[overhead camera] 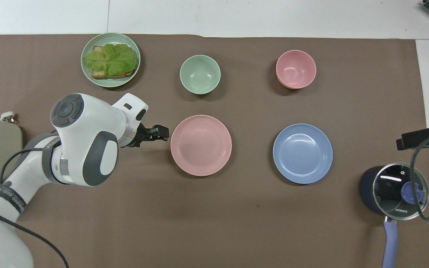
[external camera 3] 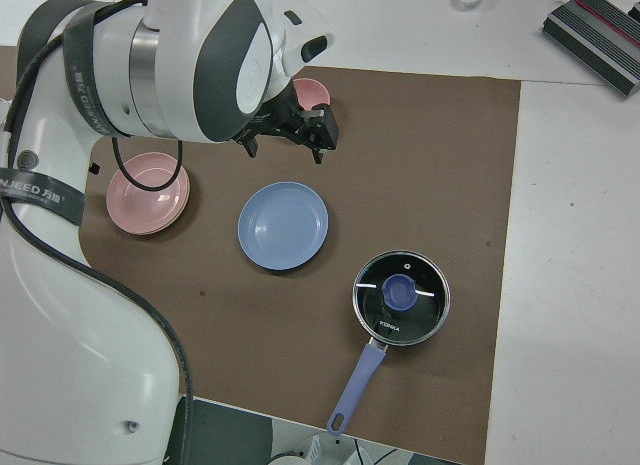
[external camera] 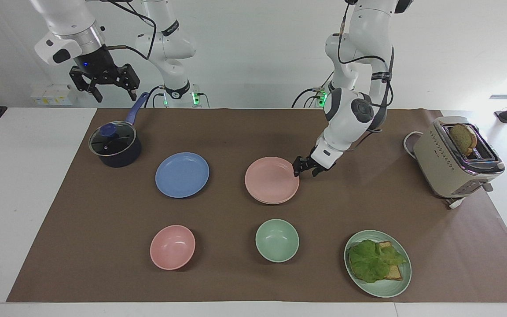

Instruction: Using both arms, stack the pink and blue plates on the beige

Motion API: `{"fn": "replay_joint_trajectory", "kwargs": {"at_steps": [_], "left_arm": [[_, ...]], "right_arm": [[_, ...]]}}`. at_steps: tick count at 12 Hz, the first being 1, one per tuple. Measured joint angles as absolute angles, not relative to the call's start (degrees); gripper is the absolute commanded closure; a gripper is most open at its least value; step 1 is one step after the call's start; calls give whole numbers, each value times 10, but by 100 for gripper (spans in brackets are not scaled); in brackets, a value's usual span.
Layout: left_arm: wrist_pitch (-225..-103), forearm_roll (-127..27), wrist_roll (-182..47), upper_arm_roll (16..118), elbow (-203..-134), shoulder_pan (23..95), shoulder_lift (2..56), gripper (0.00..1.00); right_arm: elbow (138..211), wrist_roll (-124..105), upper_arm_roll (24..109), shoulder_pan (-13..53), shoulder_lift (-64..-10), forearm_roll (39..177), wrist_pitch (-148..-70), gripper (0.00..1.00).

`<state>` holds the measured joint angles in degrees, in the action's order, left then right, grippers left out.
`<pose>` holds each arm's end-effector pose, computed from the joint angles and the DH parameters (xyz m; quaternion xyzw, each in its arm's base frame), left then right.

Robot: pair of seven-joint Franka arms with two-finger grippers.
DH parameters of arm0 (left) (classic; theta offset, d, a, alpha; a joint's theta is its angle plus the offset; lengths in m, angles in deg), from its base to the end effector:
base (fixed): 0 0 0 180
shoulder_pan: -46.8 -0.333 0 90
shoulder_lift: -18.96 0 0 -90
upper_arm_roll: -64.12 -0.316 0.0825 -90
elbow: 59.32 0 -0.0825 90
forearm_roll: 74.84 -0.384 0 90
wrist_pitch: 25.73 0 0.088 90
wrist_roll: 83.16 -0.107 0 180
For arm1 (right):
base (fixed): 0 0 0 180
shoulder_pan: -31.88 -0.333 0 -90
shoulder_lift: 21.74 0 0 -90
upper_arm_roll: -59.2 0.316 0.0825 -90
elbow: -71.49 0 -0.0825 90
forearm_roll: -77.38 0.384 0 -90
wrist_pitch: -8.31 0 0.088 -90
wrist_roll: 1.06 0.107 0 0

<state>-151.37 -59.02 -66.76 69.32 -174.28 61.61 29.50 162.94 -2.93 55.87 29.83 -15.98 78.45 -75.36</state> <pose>0.5501 -0.2091 0.3677 0.9915 0.0496 -0.0366 0.1145 0.5112 -0.0110 0.6567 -0.9997 -0.0062 0.0174 0.0127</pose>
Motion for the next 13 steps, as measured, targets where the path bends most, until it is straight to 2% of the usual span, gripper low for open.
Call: {"fn": "replay_joint_trajectory", "kwargs": {"at_steps": [5, 8, 11, 13], "left_arm": [[-1281, -682, -768, 689, -1603, 502, 235, 0], [-1178, -712, -821, 687, -1529, 472, 209, 0], [-1150, -713, -823, 686, -1506, 471, 163, 0], [-1148, -713, -823, 686, -1506, 471, 151, 0]], "right_arm": [[1629, -29, 556, 323, -160, 785, -753, 0], [1629, -29, 557, 322, -160, 785, -753, 0], [1632, -43, 560, 318, -159, 788, -771, 0], [1669, -53, 561, 313, -161, 786, -824, 0]]}}
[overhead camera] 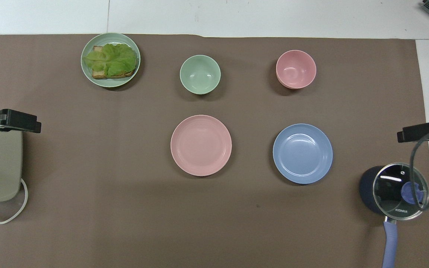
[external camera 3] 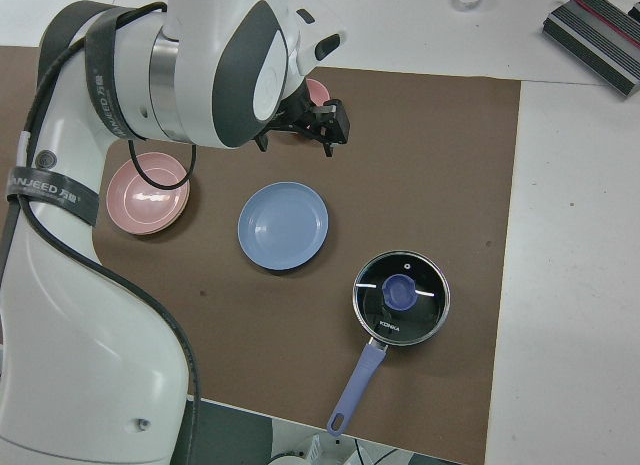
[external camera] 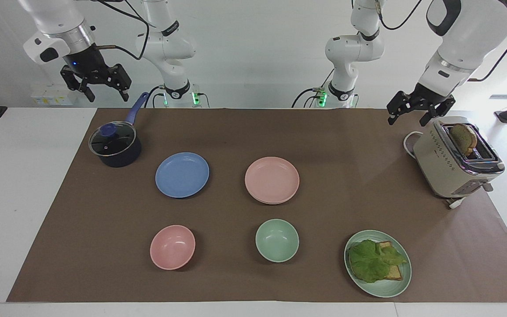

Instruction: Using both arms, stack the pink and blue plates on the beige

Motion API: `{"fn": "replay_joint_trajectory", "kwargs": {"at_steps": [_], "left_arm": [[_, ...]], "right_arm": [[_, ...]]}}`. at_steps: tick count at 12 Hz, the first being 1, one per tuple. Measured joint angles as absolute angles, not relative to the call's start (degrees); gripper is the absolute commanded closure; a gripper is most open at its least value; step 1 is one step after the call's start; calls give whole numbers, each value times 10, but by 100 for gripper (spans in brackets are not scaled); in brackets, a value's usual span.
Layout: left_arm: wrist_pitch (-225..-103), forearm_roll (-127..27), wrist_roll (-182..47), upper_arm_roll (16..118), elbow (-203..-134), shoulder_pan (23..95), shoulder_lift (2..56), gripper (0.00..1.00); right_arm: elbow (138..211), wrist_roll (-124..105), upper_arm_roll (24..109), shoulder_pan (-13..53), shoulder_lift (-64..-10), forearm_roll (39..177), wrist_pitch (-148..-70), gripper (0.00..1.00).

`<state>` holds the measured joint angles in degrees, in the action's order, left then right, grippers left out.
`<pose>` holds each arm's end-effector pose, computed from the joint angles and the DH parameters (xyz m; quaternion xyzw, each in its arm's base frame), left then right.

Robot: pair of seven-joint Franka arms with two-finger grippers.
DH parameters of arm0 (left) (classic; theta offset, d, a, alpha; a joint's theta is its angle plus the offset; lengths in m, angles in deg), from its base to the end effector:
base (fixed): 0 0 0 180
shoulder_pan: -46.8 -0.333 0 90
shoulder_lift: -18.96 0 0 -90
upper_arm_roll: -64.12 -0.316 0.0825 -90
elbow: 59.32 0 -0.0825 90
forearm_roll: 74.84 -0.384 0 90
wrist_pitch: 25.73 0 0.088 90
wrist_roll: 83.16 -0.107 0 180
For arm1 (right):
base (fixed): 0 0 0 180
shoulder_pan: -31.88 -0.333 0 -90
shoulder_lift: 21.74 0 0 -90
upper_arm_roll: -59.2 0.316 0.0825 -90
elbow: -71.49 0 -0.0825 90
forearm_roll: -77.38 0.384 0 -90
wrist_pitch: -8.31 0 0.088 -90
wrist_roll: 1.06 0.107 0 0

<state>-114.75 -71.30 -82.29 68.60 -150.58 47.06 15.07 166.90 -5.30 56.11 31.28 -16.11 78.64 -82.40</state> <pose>0.5293 -0.0522 0.6495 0.9989 -0.0347 0.0129 0.0289 0.5241 -0.0219 0.6339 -0.9998 -0.0153 -0.0088 0.0131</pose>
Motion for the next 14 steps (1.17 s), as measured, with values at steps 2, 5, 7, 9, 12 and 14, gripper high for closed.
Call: {"fn": "replay_joint_trajectory", "kwargs": {"at_steps": [2, 5, 7, 9, 12, 14], "left_arm": [[-1148, -713, -823, 686, -1508, 471, 152, 0], [-1148, -713, -823, 686, -1508, 471, 153, 0], [-1148, -713, -823, 686, -1508, 471, 153, 0], [-1148, -713, -823, 686, -1508, 471, 153, 0], [-1148, -713, -823, 686, -1508, 471, 153, 0], [-1148, -713, -823, 686, -1508, 471, 153, 0]], "right_arm": [[1724, -57, 561, 312, -171, 786, -875, 0], [1778, -59, 562, 311, -204, 786, -939, 0], [1789, -59, 562, 308, -232, 786, -966, 0], [1818, -59, 562, 291, -266, 786, -1058, 0], [1881, -61, 562, 281, -289, 785, -1115, 0], [1923, -72, 562, 283, -289, 785, -1149, 0]]}}
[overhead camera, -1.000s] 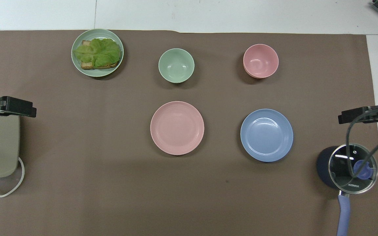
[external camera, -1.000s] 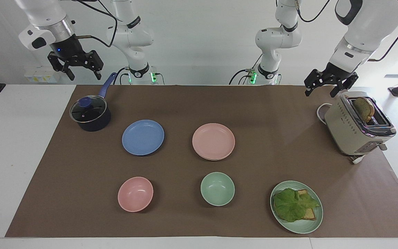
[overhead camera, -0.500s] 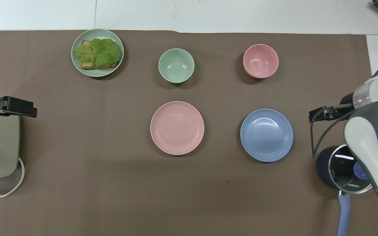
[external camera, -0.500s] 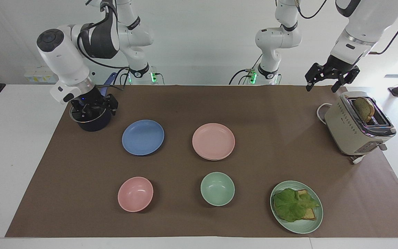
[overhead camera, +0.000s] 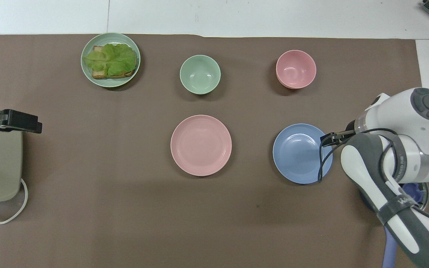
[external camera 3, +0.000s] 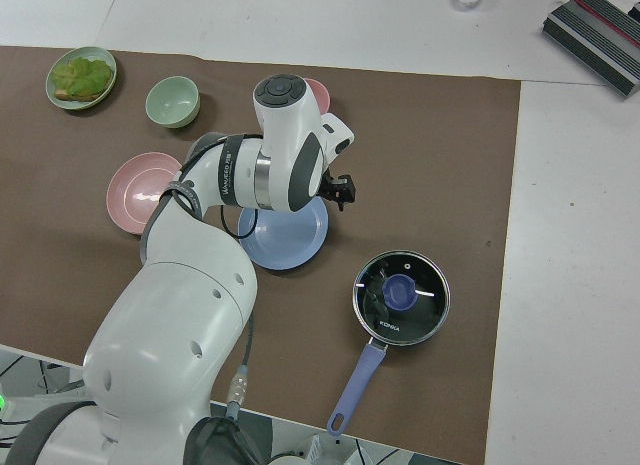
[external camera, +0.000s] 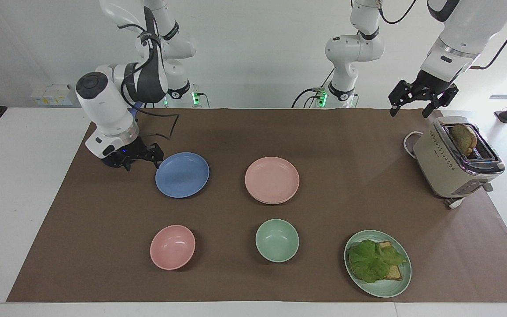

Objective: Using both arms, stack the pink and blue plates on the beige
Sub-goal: 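Reach the right gripper to the blue plate rim and grasp it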

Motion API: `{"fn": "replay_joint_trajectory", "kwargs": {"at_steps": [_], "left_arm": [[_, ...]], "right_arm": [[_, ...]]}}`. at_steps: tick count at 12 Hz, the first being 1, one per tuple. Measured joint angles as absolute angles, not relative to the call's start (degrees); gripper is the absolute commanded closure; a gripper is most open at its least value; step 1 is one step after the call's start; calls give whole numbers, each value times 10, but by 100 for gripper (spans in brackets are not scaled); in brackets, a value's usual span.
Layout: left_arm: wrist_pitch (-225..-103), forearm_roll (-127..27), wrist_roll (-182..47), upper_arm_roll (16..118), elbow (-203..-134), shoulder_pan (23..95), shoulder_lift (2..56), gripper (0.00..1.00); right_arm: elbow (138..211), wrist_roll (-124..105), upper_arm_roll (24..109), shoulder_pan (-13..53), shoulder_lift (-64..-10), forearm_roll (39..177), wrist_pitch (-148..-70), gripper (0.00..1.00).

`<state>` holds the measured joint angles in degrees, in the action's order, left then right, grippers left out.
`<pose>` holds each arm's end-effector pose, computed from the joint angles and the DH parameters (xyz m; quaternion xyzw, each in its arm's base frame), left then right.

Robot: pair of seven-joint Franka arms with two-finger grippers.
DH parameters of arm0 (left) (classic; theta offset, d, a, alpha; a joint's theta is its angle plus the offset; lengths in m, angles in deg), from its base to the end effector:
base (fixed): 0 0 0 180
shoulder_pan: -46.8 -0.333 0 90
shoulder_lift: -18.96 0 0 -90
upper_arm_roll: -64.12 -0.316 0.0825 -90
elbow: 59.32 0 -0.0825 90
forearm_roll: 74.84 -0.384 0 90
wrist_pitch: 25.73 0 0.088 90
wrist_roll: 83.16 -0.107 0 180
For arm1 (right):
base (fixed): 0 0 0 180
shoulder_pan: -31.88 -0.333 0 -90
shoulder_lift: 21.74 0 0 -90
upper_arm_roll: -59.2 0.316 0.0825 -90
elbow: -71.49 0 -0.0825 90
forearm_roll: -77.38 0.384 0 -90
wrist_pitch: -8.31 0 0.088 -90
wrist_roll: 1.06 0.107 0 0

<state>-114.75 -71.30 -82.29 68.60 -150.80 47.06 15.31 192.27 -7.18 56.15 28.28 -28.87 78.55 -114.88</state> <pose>0.5306 -0.0522 0.6455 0.9989 -0.0345 0.0089 0.0289 0.5536 0.0065 0.3517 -0.9978 -0.0523 0.0408 0.0070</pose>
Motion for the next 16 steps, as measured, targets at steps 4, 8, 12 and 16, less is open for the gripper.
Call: {"fn": "replay_joint_trajectory", "kwargs": {"at_steps": [4, 8, 12, 16], "left_arm": [[-1148, -713, -823, 686, -1508, 471, 153, 0], [-1148, -713, -823, 686, -1508, 471, 153, 0], [-1148, -713, -823, 686, -1508, 471, 153, 0], [-1148, -713, -823, 686, -1508, 471, 153, 0]], "right_arm": [[1988, -82, 561, 287, -288, 786, -1212, 0], [2011, -83, 561, 292, -287, 786, -1224, 77], [2015, -83, 561, 293, -287, 792, -1224, 100], [1969, -83, 561, 292, -284, 795, -1171, 100]]}}
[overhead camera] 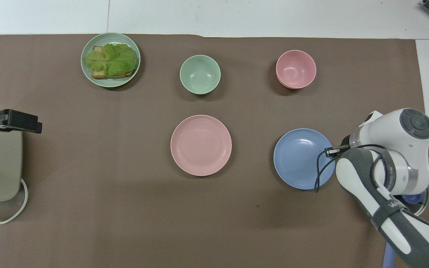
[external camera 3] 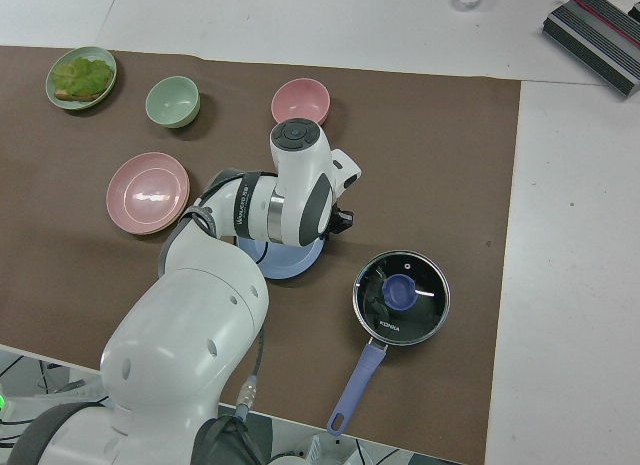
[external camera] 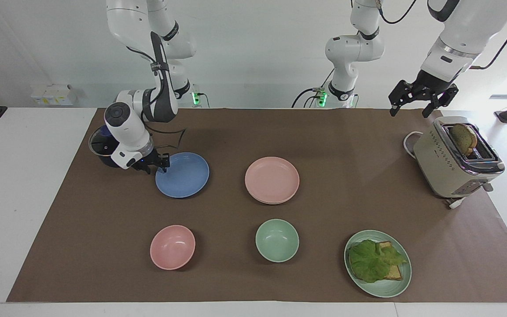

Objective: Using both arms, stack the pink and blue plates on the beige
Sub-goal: 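Reach the right gripper to the blue plate rim and grasp it, then carry the blue plate with the right gripper onto the pink plate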

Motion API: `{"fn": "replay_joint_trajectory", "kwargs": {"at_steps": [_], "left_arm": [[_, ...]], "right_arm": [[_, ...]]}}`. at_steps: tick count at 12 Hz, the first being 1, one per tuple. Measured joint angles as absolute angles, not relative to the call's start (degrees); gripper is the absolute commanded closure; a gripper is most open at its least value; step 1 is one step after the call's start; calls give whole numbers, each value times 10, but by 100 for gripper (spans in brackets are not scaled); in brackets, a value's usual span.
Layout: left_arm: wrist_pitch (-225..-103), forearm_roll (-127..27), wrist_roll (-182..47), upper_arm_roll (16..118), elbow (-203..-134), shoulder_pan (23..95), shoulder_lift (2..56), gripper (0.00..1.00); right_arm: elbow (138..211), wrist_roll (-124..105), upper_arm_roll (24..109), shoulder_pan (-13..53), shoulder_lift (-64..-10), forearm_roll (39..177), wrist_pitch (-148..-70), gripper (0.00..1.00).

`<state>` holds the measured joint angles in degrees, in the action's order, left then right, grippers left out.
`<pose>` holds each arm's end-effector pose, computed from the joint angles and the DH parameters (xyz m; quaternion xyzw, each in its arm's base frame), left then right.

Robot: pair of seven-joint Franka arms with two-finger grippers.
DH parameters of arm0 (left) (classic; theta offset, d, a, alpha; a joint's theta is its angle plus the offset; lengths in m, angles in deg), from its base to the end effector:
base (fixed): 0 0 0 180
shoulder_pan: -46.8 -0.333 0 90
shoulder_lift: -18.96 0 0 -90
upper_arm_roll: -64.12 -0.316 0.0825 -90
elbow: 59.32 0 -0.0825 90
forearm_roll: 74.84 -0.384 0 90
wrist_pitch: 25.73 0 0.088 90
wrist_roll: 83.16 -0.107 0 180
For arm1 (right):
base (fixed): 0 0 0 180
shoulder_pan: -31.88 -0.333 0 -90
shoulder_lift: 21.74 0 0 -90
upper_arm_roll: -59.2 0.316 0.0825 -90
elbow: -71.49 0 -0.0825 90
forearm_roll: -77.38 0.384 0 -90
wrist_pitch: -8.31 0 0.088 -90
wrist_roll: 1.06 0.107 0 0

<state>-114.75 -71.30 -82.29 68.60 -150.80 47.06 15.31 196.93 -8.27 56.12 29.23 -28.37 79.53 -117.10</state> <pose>0.5306 -0.0522 0.6455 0.9989 -0.0345 0.0089 0.0289 0.5338 -0.0025 0.3249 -0.9971 -0.0473 0.0571 0.0154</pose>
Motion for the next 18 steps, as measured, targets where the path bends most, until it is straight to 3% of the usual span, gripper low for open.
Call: {"fn": "replay_joint_trajectory", "kwargs": {"at_steps": [5, 8, 11, 15, 18], "left_arm": [[-1148, -713, -823, 686, -1508, 471, 153, 0], [-1148, -713, -823, 686, -1508, 471, 153, 0], [-1148, -713, -823, 686, -1508, 471, 153, 0], [-1148, -713, -823, 686, -1508, 471, 153, 0], [-1148, -713, -823, 686, -1508, 471, 153, 0]], "right_arm": [[1830, -75, 562, 272, -259, 796, -1033, 100], [1798, 8, 565, 209, -260, 808, -1020, 100], [1798, 68, 569, 133, -275, 880, -1050, 100], [1797, 191, 570, 35, -333, 889, -1147, 100], [1797, 234, 570, -1, -372, 909, -1206, 100]]}}
